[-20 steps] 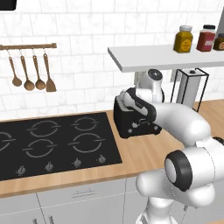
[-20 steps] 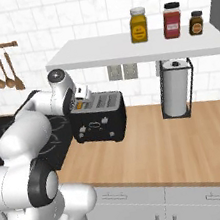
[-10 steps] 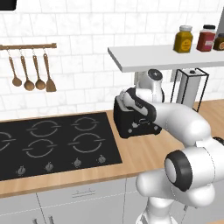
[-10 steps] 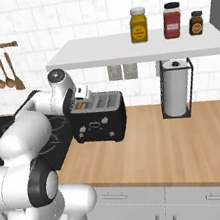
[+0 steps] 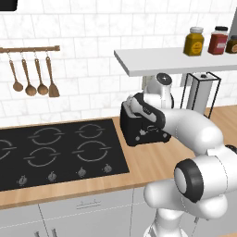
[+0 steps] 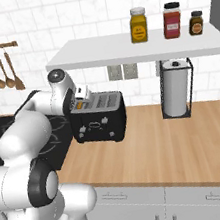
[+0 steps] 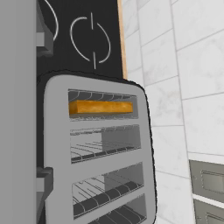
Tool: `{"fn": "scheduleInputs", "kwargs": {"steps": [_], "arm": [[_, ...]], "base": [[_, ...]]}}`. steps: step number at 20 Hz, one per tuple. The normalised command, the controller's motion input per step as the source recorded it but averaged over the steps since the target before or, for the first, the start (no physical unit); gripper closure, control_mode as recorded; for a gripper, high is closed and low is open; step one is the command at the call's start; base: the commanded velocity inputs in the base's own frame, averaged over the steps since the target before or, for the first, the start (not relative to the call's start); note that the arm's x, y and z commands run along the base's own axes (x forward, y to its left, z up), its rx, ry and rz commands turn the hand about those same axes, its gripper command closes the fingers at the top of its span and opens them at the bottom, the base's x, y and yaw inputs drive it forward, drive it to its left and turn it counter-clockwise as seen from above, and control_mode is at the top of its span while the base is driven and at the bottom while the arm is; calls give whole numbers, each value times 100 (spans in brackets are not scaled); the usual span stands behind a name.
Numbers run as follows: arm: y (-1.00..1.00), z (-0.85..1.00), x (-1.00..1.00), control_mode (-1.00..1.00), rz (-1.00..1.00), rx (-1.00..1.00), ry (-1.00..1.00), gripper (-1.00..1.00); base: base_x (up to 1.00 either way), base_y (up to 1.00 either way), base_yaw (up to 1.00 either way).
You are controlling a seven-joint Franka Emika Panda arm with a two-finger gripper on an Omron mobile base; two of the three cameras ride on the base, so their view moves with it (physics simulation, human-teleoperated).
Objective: Start the toaster. Once the lever pops up, take the bread to the plate on the dining counter.
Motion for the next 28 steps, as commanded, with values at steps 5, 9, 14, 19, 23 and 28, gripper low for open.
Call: {"fn": "scheduleInputs", "kwargs": {"steps": [5,9,14,19,23,28], "arm": [[0,0,0,-100,0,0,0,-100],[0,0,0,-100,0,0,0,-100],[0,0,0,-100,0,0,0,-100],[0,0,0,-100,0,0,0,-100],[0,0,0,-100,0,0,0,-100],[0,0,0,-100,0,0,0,-100]], "base": [[0,0,0],[0,0,0],[0,0,0],[0,0,0],[0,0,0],[0,0,0]]}}
